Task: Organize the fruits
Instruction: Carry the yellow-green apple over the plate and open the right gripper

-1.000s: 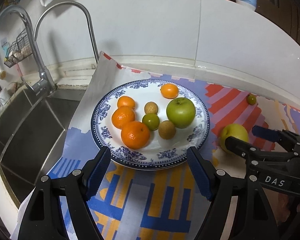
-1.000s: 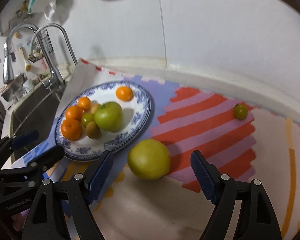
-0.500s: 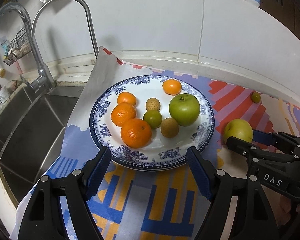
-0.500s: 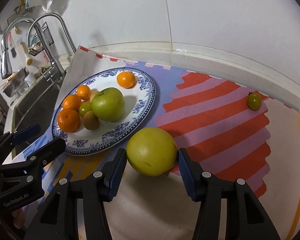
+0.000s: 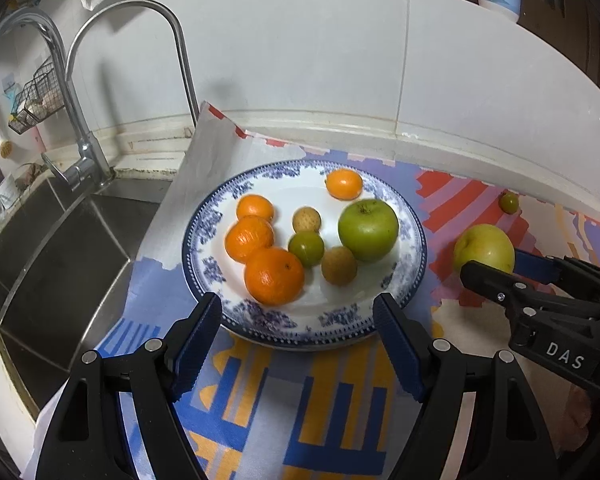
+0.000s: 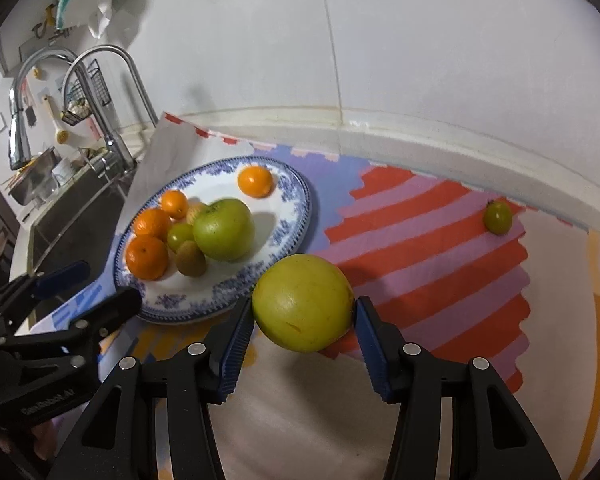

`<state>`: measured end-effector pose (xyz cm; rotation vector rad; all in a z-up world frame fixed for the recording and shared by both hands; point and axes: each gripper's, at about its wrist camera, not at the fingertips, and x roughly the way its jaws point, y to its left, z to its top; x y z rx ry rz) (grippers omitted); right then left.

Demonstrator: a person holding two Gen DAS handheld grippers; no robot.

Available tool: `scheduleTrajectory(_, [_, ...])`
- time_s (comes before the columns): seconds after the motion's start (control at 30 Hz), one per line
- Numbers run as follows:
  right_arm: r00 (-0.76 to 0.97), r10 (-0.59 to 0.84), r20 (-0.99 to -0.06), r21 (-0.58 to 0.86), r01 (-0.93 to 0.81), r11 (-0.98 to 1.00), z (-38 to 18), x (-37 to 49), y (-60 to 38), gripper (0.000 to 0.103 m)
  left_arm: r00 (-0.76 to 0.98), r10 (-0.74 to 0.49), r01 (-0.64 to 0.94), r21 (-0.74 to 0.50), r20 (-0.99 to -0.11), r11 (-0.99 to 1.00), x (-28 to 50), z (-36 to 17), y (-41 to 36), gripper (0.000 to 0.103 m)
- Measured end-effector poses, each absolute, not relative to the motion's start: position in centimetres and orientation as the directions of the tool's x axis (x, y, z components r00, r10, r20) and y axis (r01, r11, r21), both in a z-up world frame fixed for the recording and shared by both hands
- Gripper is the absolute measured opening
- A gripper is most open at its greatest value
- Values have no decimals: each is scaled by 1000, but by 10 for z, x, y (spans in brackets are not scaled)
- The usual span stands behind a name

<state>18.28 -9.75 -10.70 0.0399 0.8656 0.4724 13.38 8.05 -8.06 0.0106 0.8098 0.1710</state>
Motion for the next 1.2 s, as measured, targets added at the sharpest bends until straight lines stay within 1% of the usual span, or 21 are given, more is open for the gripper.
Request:
scheduleTrajectory(0.27, [561, 468, -683, 216, -457, 863, -81, 198, -72, 52, 708, 209, -200, 93, -675, 975, 141, -61, 105, 78])
scheduleTrajectory(0.53, [555, 508, -659, 187, -534, 825, -64, 220, -31, 52, 694, 284, -276, 119, -662, 954, 153, -54, 139, 78])
scheduleTrajectory(0.77, [512, 523, -682, 211, -546, 811, -73, 251, -2, 52, 681, 300, -302, 117, -668, 946, 165, -59, 156, 78])
scheduleTrajectory(0.87, [503, 516, -693, 199, -554, 808, -79, 259, 7, 52, 672, 298, -307, 112, -678, 945, 171, -64, 160, 78])
scheduleTrajectory(1.2, [463, 499, -733, 210, -543, 813, -102, 271, 13, 53, 663, 295, -306, 110, -688, 946, 180, -71, 164, 78])
